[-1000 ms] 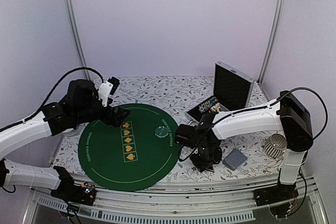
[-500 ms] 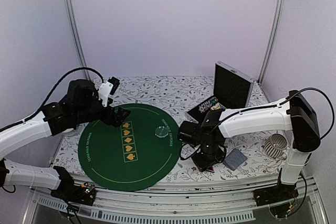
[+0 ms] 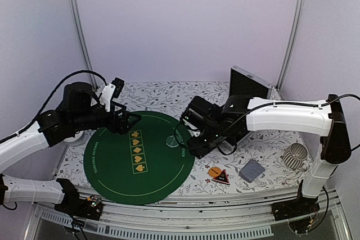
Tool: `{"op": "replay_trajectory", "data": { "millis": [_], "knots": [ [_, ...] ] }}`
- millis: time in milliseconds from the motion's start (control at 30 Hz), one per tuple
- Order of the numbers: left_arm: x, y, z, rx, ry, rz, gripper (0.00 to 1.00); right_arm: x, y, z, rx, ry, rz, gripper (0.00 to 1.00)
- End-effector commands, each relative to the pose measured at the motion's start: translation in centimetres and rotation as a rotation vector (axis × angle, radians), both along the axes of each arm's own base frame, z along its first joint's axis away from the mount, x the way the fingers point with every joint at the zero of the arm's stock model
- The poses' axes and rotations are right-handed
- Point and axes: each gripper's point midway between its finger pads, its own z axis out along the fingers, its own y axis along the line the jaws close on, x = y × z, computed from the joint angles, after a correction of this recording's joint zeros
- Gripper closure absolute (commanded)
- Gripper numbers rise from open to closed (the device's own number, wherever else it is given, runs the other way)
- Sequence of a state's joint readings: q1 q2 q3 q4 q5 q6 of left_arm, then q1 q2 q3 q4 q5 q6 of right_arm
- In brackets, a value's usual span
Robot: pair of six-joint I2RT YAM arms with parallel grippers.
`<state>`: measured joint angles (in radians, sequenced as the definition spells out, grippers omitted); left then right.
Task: Distribute texas hold em gaming equipment
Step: Pass from the right arm to the left
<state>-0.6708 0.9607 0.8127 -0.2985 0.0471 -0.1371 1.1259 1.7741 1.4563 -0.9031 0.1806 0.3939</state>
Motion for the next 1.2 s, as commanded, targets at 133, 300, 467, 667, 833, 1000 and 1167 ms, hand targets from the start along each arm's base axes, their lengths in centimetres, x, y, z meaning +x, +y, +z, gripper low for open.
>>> {"op": "replay_trajectory", "data": {
  "millis": [133, 300, 467, 667, 833, 1000, 1167],
  "knots": [
    [-4.6, -4.7, 5.5, -0.438, 0.183, -0.259, 0.21, 4.1, 10.0, 13.0, 0.344, -0.459, 0.324, 0.77],
    [-3.4, -4.6, 5.2, -0.479, 0.213, -0.187, 0.31, 4.1, 12.4, 15.4, 0.41, -0.558, 0.432, 0.76],
    [-2.7, -5.3, 4.1, -0.474, 0.249, -0.187, 0.35, 3.8, 14.3, 15.8, 0.419, -0.587, 0.485, 0.76],
    [-2.4, -6.0, 3.3, -0.454, 0.269, -0.197, 0.35, 3.3, 15.7, 15.4, 0.416, -0.597, 0.516, 0.76],
    [-2.4, -5.7, 2.8, -0.443, 0.263, -0.179, 0.58, 3.1, 15.8, 15.6, 0.419, -0.603, 0.519, 0.76],
    [-2.7, -5.7, 2.6, -0.445, 0.269, -0.188, 0.99, 3.2, 15.8, 15.7, 0.41, -0.615, 0.522, 0.76],
    [-3.0, -5.5, 2.7, -0.443, 0.264, -0.192, 1.0, 3.3, 15.5, 16.1, 0.407, -0.632, 0.517, 0.76]
  ]
}}
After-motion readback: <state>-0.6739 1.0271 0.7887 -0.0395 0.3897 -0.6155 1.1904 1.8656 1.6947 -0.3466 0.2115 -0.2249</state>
